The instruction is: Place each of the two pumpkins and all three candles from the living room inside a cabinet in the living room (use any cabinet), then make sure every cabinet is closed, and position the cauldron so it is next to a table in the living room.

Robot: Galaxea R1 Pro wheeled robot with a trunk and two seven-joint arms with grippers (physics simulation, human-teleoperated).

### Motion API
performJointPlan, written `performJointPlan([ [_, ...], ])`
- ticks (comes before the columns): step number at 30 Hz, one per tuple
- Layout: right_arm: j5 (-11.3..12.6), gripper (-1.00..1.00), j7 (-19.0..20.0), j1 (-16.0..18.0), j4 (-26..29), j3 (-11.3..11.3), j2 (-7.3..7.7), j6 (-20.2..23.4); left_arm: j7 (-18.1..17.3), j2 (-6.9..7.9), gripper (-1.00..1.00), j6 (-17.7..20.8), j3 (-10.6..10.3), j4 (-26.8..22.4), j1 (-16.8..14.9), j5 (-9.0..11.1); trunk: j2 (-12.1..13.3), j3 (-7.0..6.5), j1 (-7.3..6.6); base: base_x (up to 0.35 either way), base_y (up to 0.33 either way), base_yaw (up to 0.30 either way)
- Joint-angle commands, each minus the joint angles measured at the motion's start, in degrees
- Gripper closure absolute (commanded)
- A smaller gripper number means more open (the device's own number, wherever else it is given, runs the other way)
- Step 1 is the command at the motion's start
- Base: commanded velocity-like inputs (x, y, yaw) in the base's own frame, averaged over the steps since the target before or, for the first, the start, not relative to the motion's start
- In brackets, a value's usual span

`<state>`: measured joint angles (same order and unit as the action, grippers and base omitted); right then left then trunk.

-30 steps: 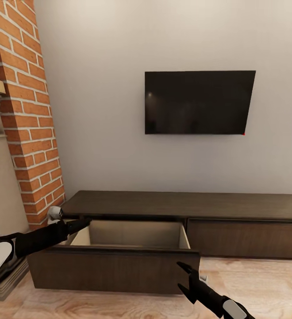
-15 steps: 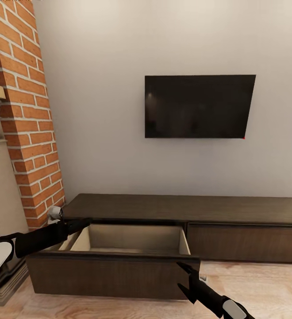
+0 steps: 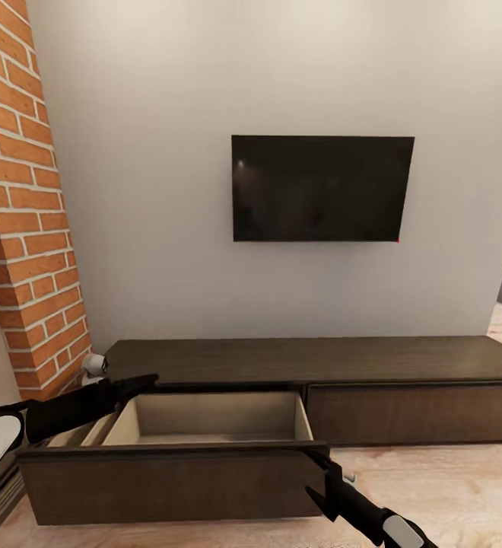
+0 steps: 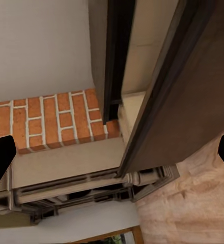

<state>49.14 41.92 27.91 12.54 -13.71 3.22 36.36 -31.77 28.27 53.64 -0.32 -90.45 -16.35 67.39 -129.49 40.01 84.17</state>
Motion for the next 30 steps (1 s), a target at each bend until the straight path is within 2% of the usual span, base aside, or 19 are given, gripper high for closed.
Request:
performJointPlan([
  [1,0.17,-1.00,0.01,0.04,-0.04,-0.16,0.01,0.37,-0.18,0.04,-1.00,0.18,-0.03,0.00,-0.03,0.10,-0.03,0.07,-0.01,0.000,0.000,-0.262],
  [11,0.17,-1.00,0.02,0.04,-0.06,-0.17,0.03,0.38,-0.56,0.04,-1.00,0.20,-0.03,-0.09,0.00,0.19,-0.03,0.07,-0.01,-0.057,0.000,-0.270],
  [30,0.17,-1.00,0.09,0.04,-0.52,-0.17,0.82,0.38,-0.53,0.07,-1.00,0.27,-0.03,-0.06,0.00,0.28,-0.03,0.07,-0.01,-0.314,0.001,-0.273],
])
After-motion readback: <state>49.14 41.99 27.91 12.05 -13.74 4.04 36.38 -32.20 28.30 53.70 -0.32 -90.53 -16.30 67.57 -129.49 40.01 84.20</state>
